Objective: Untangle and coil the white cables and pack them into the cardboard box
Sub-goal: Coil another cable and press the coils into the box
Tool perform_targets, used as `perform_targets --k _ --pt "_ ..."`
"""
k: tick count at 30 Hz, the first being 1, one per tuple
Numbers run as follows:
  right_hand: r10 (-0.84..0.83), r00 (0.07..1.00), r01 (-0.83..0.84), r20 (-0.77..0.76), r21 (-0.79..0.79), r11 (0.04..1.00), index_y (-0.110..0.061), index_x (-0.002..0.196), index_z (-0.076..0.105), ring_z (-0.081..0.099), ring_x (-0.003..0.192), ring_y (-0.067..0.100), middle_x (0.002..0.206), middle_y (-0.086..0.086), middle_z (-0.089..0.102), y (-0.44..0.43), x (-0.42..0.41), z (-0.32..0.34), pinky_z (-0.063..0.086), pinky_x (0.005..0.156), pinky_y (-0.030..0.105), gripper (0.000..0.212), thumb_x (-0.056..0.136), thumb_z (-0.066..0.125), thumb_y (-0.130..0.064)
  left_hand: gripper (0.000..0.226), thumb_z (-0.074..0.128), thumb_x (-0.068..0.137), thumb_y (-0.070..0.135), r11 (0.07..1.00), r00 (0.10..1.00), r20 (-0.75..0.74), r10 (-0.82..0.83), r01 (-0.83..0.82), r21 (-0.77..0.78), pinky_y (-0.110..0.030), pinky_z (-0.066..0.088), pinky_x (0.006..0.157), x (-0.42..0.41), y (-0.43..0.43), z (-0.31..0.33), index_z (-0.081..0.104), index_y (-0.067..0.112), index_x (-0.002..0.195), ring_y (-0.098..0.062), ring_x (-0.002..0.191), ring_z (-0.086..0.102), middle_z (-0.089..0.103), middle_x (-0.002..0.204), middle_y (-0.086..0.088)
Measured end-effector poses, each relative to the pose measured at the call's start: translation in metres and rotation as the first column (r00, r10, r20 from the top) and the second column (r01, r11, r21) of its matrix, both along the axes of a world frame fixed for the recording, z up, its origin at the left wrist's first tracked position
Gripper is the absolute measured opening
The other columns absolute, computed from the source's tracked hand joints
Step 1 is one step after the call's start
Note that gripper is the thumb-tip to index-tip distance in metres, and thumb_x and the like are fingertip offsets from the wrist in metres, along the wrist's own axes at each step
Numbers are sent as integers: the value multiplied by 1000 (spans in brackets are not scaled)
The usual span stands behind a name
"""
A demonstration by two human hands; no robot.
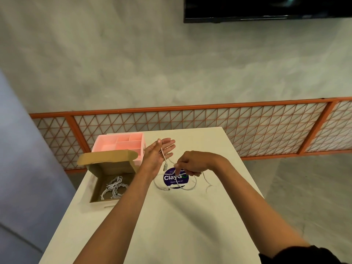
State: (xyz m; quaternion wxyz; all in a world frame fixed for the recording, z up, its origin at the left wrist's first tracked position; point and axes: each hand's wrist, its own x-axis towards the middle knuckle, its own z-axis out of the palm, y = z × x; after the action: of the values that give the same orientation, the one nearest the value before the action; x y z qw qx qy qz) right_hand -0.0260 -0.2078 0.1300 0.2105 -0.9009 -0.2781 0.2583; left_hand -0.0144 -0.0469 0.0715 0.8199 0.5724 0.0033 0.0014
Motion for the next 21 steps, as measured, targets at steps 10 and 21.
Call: perform_targets --k 10,21 --pt "-143 942 53 304 285 957 -10 80 70 40 50 5 59 -7 47 -13 15 34 30 52 17 32 94 55 -34 42 34 101 40 935 974 -104 -200 221 276 -28 56 73 -18 -9 -1 61 12 117 -10 36 35 50 44 -1" --pt "-351 899 188 262 492 850 -11 81 71 39 51 11 67 14 57 -16 28 12 30 45 14 32 91 58 -39 37 35 99 35 907 915 -63 -398 382 -175 -13 19 30 -28 -5 13 56 5 97 -3 22 20 32 36 5"
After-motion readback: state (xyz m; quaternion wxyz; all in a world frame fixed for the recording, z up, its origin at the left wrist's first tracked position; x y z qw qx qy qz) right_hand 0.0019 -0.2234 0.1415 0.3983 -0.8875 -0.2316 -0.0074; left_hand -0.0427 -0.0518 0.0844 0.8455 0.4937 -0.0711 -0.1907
